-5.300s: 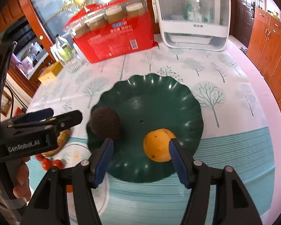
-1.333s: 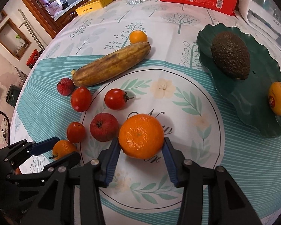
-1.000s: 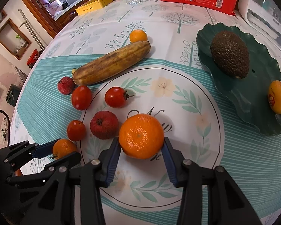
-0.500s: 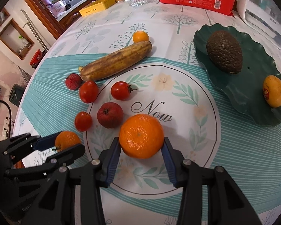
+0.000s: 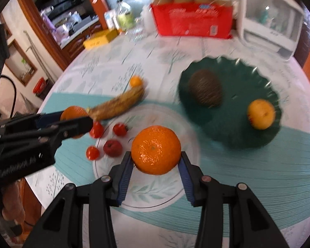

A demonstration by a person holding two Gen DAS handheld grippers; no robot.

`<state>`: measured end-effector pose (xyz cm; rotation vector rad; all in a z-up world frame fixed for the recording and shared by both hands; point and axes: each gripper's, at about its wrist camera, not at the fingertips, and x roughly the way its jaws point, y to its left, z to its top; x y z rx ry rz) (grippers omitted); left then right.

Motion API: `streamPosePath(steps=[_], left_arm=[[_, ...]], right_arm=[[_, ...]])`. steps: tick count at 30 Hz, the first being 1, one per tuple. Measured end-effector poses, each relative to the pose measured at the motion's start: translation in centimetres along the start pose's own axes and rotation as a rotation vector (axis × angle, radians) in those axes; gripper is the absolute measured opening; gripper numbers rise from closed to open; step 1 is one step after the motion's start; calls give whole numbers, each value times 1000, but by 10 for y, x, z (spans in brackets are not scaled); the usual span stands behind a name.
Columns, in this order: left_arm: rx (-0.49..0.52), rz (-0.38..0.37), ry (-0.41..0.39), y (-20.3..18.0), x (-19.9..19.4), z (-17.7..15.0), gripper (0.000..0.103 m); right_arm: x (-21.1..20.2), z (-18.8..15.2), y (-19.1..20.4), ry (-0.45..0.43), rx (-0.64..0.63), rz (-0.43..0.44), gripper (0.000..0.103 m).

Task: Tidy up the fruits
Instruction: 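Carry both mandarins onto the green plate and open both tools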

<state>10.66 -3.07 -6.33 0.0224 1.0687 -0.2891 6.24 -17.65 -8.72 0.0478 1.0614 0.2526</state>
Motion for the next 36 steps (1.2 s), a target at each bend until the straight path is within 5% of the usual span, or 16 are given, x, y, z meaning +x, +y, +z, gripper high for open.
streamPosePath(steps=[15,24,36], left_arm=[[188,-35,-157,-78,-19,150,38],[237,-84,-3,-112,64,184,38],[200,-96,223,-128,183,173,38]], right_arm=[[-85,89,-80,-245,29,-178,45],[-45,115,-120,-182,61,-220,45],[55,103,-164,2,195,-188,45]])
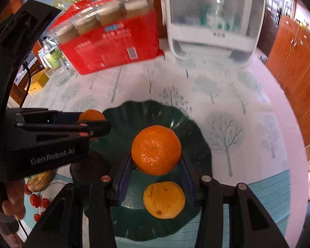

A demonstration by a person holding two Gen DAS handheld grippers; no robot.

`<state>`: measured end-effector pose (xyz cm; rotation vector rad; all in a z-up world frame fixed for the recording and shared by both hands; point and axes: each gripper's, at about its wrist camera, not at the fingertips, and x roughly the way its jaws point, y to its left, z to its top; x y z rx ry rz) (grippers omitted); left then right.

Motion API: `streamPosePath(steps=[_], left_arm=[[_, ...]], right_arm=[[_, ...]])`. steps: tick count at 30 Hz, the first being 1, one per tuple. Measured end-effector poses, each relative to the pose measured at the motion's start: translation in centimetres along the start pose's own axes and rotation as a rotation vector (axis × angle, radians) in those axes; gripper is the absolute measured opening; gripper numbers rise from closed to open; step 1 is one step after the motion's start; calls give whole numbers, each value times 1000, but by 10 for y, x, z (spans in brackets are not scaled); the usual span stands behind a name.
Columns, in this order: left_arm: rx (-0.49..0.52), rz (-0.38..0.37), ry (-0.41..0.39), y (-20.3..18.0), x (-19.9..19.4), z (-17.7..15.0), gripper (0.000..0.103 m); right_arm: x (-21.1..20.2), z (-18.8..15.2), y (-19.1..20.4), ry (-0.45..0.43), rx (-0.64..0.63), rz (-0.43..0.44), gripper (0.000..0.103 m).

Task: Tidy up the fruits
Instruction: 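Carry both mandarins onto the green plate and open both tools, then withdraw both tools from the green plate back toward the white plate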

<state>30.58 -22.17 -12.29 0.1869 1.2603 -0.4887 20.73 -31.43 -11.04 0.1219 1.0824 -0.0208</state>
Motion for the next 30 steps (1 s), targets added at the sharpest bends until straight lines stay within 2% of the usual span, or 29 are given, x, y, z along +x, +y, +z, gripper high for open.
streamPosePath(steps=[8,10,12,14,15,30], left_arm=[[8,11,48,-4,28,-3,39],[8,18,48,-4,28,-4,43],[4,27,37,-4,25,-4,71],[-6,51,8,-4,19,-4,82],[-5,56,2,-3,16,-3,84],[-37,70,-43,0,-21,-27,85]], right_arm=[[27,-8,-2,69,1,8,46],[29,-8,-3,68,1,22,46],[28,-8,-2,64,-5,29,46],[26,-9,-1,63,-13,27,49],[25,-9,0,61,-14,22,51],[-9,-20,4,17,15,58,51]])
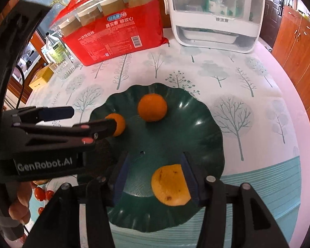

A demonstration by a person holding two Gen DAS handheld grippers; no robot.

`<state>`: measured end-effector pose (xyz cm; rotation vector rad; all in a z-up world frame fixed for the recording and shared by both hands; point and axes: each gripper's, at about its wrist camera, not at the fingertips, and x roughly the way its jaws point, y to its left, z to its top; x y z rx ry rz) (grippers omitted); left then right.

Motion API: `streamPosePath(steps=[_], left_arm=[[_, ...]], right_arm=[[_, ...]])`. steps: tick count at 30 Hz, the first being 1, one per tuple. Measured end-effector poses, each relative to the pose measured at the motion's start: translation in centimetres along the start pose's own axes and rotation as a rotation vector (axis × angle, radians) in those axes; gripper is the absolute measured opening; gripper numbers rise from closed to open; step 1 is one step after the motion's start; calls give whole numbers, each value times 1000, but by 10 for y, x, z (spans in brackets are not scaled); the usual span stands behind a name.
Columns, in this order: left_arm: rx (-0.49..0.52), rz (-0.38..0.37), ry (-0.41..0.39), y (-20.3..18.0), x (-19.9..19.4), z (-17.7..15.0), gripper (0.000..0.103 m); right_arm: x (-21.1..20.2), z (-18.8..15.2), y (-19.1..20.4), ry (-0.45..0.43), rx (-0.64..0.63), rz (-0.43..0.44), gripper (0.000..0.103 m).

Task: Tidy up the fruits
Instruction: 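Withdraw both tools from the green plate back toward the white plate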

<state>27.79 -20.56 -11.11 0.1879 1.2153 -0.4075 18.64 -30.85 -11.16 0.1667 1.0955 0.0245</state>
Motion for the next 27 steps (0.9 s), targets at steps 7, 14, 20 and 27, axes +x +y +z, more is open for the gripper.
streamPosePath(steps=[7,14,20,27], left_arm=[[-30,-17,-24,6,-25,-18,85],[-32,-10,-68,10,-60,-38,85],[-27,-1,-111,13,-90,-58,85],[-38,-5,-143,20,-117,-81,85]], right_arm=[[-23,-6,8,-38,-14,-5,51],[-51,-16,17,-77,-25,2,51],[-69,-24,21,-98,-23,6,51],[-93,-37,24,-123,-5,25,51]])
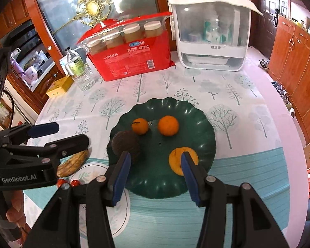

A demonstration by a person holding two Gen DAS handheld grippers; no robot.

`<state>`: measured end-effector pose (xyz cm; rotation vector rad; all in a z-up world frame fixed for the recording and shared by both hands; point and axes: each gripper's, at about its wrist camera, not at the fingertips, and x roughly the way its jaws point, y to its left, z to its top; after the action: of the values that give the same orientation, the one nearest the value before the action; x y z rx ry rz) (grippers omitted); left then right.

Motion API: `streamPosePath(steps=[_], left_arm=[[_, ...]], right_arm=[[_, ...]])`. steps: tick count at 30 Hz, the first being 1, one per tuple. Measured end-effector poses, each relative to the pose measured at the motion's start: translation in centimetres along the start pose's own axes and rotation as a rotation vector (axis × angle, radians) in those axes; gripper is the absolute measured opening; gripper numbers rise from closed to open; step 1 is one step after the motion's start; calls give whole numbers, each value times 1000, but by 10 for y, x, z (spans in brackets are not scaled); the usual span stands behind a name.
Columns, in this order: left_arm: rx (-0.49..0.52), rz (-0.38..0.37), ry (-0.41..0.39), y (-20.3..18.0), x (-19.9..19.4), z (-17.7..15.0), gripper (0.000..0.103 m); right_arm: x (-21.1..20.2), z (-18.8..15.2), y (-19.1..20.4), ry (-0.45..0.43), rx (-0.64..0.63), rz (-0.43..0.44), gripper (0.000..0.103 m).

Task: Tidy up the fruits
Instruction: 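Withdraw both tools from the green plate back toward the white plate, then grasp the red lychee with the left tool while the right tool grasps the red pomegranate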

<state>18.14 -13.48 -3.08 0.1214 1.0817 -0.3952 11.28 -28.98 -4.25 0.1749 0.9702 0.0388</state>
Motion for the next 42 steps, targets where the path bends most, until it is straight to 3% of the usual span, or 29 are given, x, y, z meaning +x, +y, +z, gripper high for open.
streamPosePath(steps=[8,20,31,42], left_arm=[[-11,6,-40,11,-38,-30,85],[-73,64,-63,48,-67,-85,86],[-169,159,-50,97,-66,-128,87],[-314,228,36,170,-49,-178,87]], right_arm=[[-28,-18,18,-26,-24,34,51],[-36,-45,64,18,-99,122,51],[-17,-58,99,74,-174,148,51],[22,-74,129,149,-225,151,51]])
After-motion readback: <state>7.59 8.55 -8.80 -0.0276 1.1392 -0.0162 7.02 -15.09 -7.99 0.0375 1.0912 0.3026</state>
